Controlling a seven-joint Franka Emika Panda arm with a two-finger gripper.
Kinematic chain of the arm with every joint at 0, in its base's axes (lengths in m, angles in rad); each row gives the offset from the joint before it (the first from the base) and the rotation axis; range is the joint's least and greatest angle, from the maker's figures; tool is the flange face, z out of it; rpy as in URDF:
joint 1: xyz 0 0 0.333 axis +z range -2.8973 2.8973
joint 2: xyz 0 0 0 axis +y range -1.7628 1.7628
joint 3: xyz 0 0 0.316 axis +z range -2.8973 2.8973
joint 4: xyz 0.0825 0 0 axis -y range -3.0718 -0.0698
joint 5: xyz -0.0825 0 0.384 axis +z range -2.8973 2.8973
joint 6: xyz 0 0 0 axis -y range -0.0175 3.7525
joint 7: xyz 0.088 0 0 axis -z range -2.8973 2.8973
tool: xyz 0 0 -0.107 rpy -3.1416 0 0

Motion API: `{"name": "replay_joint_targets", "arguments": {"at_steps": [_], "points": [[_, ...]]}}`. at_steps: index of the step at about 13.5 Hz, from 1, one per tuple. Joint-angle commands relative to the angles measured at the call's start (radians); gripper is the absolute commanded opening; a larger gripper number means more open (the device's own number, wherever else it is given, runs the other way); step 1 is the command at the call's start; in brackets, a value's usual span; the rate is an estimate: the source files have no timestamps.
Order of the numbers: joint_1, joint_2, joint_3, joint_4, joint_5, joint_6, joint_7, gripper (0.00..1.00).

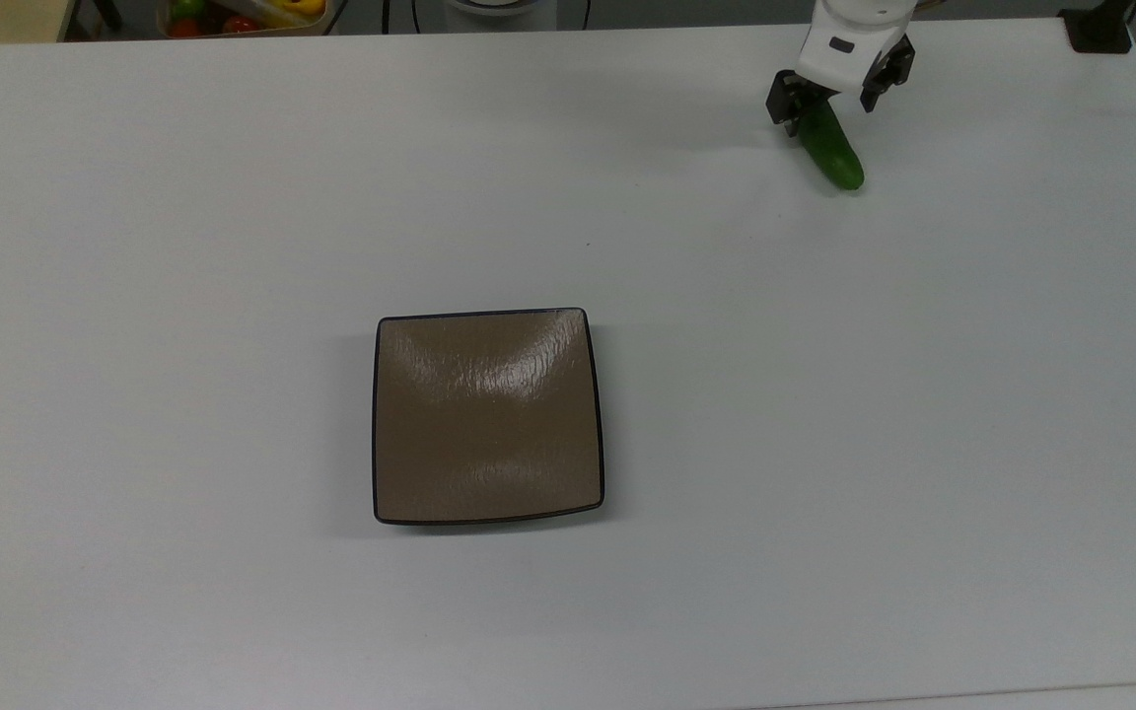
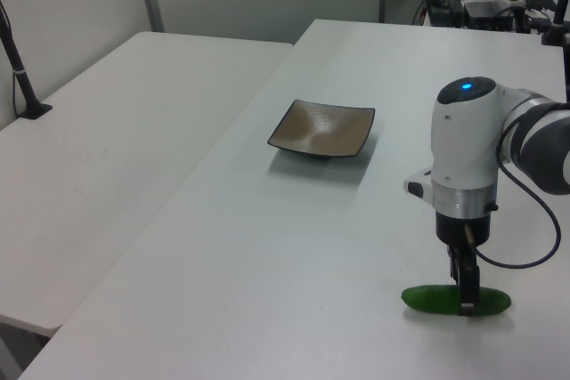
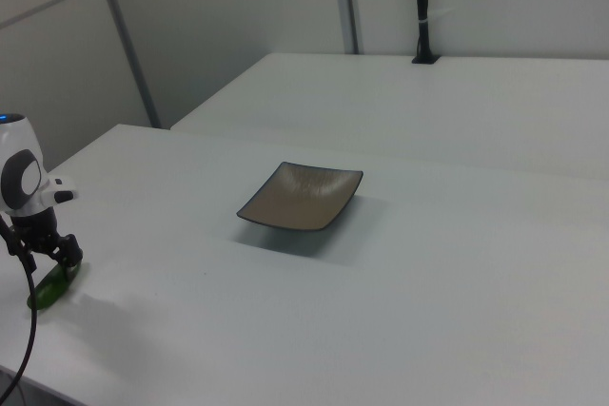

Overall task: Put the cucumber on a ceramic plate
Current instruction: 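Lift the cucumber and carry it toward the brown plate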

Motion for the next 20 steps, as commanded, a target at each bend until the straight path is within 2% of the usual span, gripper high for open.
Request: {"name": "replay_joint_targets", "arguments": {"at_steps": [1,3,6,10,11,18,20], "points": [[0.006,0.016,0.002,-0.015,-0.053,0.045,0.027,0.87],[0.006,0.019,0.002,-0.014,-0.053,0.045,0.025,0.76],[0.004,0.019,0.002,-0.014,-0.053,0.044,0.025,0.53],[0.002,0.009,0.002,-0.012,-0.053,0.033,0.017,0.1],[-0.002,-0.004,0.002,-0.012,-0.053,0.027,0.017,0.04],[-0.06,-0.192,-0.003,0.017,-0.051,-0.165,0.013,0.03],[-0.08,-0.24,-0.027,0.057,-0.05,-0.255,0.01,0.03]]}}
